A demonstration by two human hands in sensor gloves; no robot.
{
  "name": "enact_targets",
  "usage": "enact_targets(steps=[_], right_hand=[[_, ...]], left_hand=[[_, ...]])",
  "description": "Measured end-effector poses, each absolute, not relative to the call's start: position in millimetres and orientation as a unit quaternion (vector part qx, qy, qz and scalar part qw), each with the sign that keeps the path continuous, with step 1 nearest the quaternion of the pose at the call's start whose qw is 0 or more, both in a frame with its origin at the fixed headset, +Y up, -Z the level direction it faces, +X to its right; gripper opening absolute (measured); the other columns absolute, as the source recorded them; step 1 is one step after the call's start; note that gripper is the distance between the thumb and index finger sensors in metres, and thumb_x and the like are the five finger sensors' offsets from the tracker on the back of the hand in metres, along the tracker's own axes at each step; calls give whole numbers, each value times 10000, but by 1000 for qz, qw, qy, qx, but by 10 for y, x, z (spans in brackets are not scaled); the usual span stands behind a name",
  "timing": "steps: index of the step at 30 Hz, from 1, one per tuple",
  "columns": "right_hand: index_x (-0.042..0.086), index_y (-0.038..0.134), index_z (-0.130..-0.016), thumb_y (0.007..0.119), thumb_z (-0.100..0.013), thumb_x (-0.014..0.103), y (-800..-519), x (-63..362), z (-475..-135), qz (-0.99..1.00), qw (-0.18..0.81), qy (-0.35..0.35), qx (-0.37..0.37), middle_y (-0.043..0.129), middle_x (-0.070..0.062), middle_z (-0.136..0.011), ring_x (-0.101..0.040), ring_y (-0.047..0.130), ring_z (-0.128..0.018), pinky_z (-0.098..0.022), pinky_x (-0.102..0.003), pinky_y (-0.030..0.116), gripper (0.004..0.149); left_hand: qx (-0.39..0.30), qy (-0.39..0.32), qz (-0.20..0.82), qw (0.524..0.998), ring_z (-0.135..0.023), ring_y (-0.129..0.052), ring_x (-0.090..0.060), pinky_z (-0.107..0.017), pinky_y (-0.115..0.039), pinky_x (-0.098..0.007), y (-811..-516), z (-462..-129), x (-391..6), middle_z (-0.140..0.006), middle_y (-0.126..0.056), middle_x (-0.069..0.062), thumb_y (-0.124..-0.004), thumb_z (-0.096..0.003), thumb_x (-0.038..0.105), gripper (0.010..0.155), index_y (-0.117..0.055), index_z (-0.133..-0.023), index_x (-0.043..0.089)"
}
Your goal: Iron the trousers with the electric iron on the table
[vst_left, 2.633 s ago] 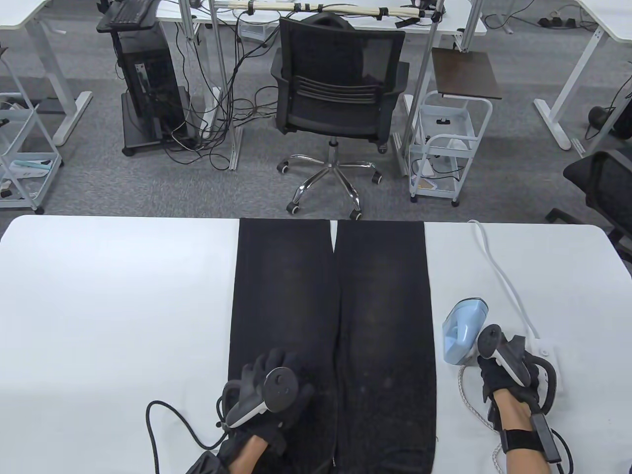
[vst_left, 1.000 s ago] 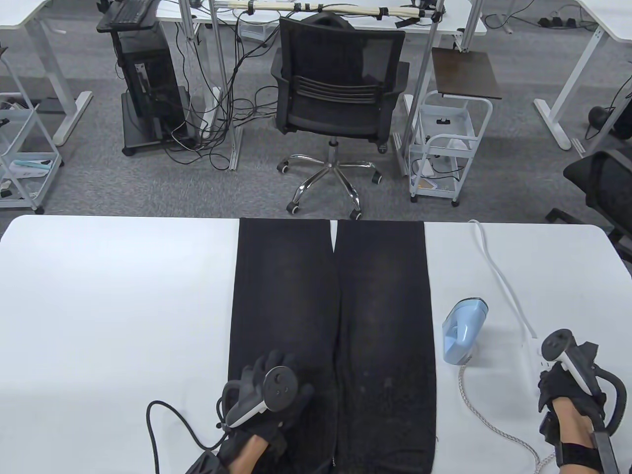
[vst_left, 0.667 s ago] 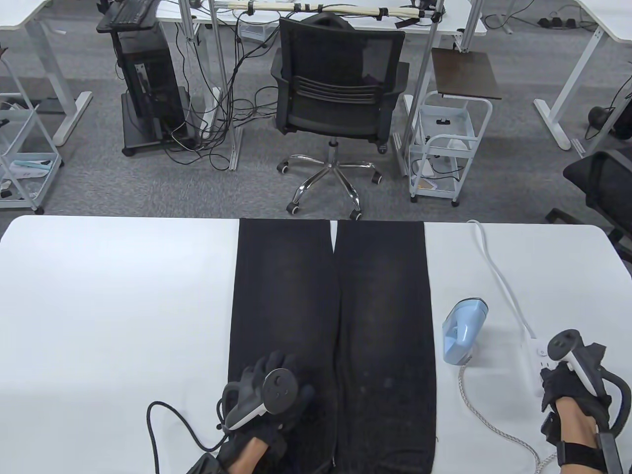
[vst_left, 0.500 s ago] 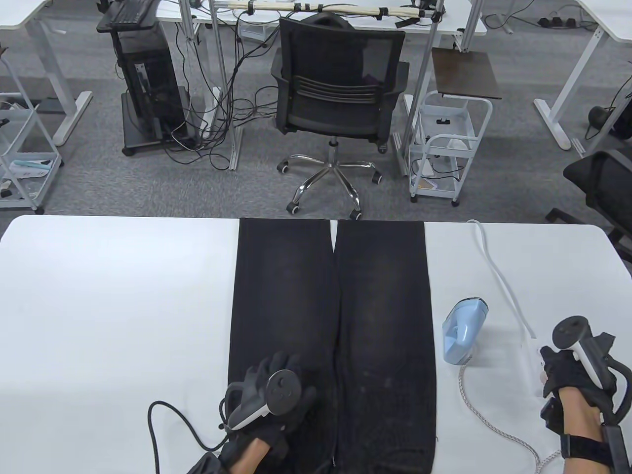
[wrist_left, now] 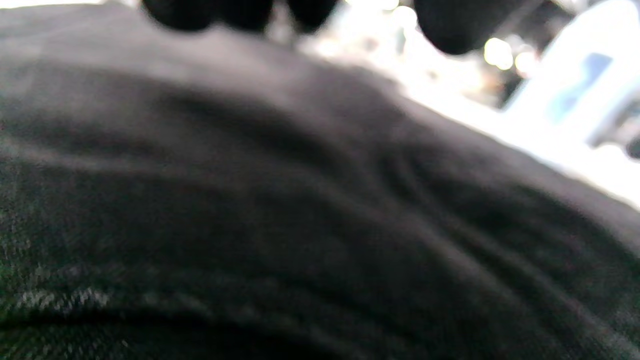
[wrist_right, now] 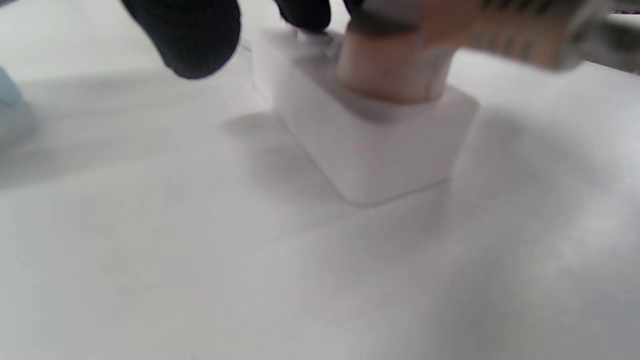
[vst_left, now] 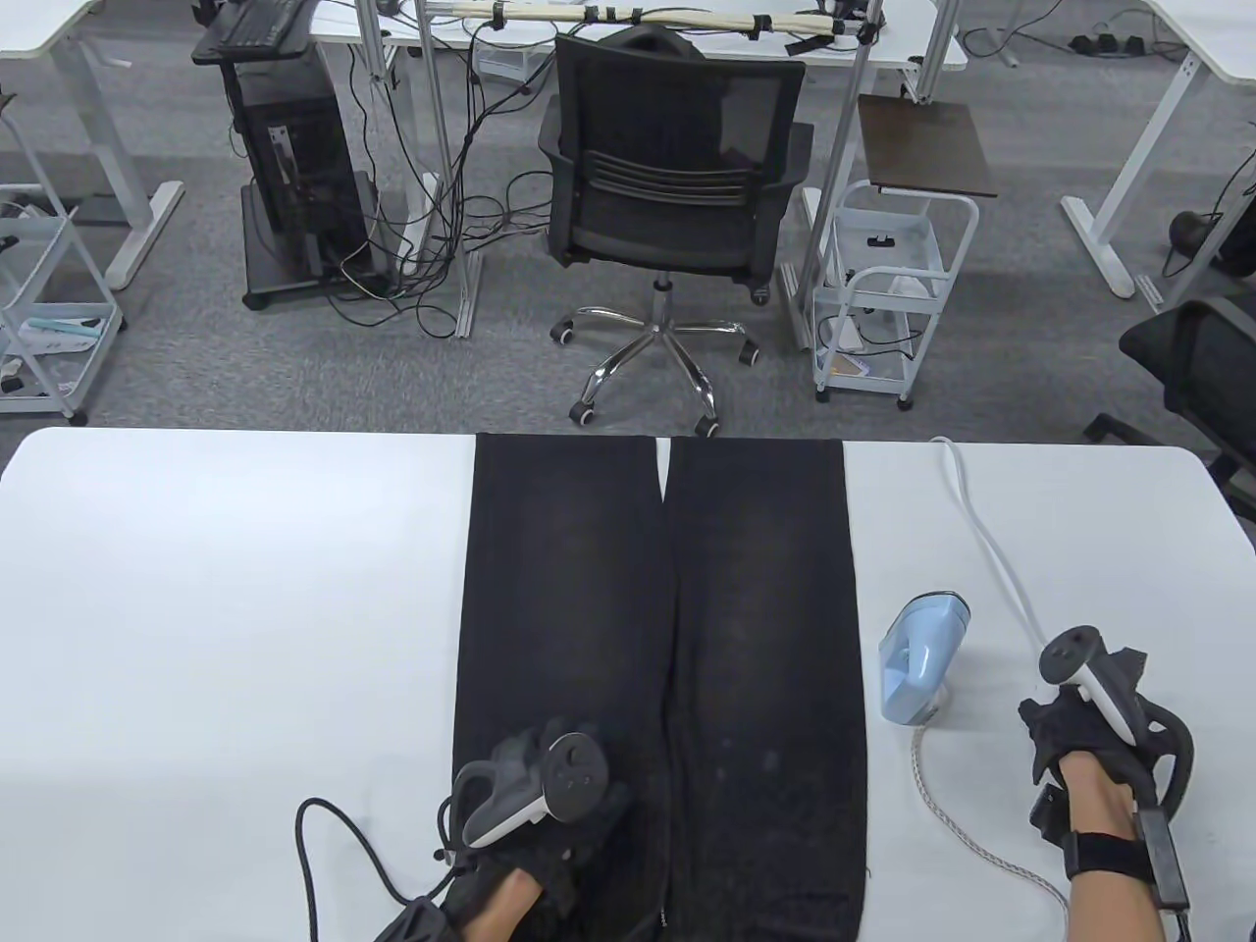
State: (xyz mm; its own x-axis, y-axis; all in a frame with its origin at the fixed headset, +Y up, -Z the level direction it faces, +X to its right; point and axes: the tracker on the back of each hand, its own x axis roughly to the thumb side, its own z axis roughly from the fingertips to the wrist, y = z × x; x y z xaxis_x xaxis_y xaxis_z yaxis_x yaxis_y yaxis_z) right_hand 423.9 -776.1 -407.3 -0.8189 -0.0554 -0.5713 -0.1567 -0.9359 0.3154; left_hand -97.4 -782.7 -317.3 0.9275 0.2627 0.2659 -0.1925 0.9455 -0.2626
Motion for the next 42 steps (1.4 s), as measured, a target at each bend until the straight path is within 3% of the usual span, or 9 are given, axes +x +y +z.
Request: enact_targets(steps=[5,8,16,19,25,28,31,36,42], right_hand=[[57,496,-1078,738,-550,491,-7794,4221,-4086,942,33,162,-291,418,-253,-1180,-521,496,-1056,-666,-776,468,726],[52,507,-1064,741,-551,481,-7788,4300,-4083,937,95,158,-295,411,-265,-1172,-528,495,-1052,-661,-784,462,708],[105,393,-1122,700,-553,529,-7732,4331,-4083,924,90,213,-304,293,-234,-1194,-528,395,-1070,-660,-792,410,773],[141,267,-1141,696,-551,532,-7469,4332,-4007,926,120,161,-319,288,-230,-1197,-549,383,-1061,-656,-793,390,827],[67,300,-1128,689,-549,546,-6725,4101,-3794,949,147,34,-278,392,-280,-1159,-561,480,-1034,-662,-761,454,846],[28,251,-1106,679,-552,556,-6608,3908,-3695,951,181,-4,-250,378,-288,-1132,-547,506,-1024,-665,-742,490,877],[10,206,-1092,682,-552,563,-6722,3676,-3629,943,246,-29,-221,358,-297,-1117,-550,505,-1019,-665,-739,496,908],[-21,61,-1039,702,-531,585,-7268,3300,-3691,924,332,-20,-191,237,-306,-1098,-557,453,-1024,-667,-743,482,1018],[5,70,-1003,741,-509,607,-7754,3011,-3799,924,321,-10,-206,240,-258,-1083,-539,470,-1022,-668,-727,514,1028]], left_hand=[[-126,-150,112,974,-1036,-469,-634,-666,-418,-799,-7838,-3170,-964,-1178,-407,-342,-715,-604,540,809,-429,-1162,29],[-133,-151,109,974,-1035,-473,-635,-664,-419,-800,-7853,-3171,-950,-1177,-411,-344,-715,-602,540,809,-432,-1161,28],[-145,-152,99,973,-1034,-466,-640,-666,-416,-800,-7869,-3162,-921,-1178,-408,-344,-719,-601,540,808,-440,-1160,28],[-154,-152,97,972,-1031,-454,-658,-665,-410,-803,-7872,-3154,-919,-1192,-404,-323,-721,-602,536,789,-465,-1162,43],[-171,-154,90,969,-1034,-435,-664,-665,-406,-804,-7909,-3161,-898,-1191,-389,-335,-723,-600,536,787,-474,-1161,44],[-176,-154,86,968,-1032,-428,-670,-665,-405,-804,-7927,-3167,-891,-1190,-380,-340,-723,-599,536,790,-472,-1161,40],[-178,-152,84,969,-1034,-425,-668,-665,-406,-804,-7931,-3168,-889,-1190,-378,-342,-723,-600,536,789,-472,-1161,40],[-196,-153,89,964,-1038,-418,-660,-668,-415,-798,-7923,-3156,-904,-1184,-396,-343,-718,-602,535,785,-478,-1158,35],[-214,-156,83,961,-1037,-374,-646,-677,-425,-778,-7956,-3181,-903,-1179,-362,-333,-717,-604,531,788,-466,-1158,31]])
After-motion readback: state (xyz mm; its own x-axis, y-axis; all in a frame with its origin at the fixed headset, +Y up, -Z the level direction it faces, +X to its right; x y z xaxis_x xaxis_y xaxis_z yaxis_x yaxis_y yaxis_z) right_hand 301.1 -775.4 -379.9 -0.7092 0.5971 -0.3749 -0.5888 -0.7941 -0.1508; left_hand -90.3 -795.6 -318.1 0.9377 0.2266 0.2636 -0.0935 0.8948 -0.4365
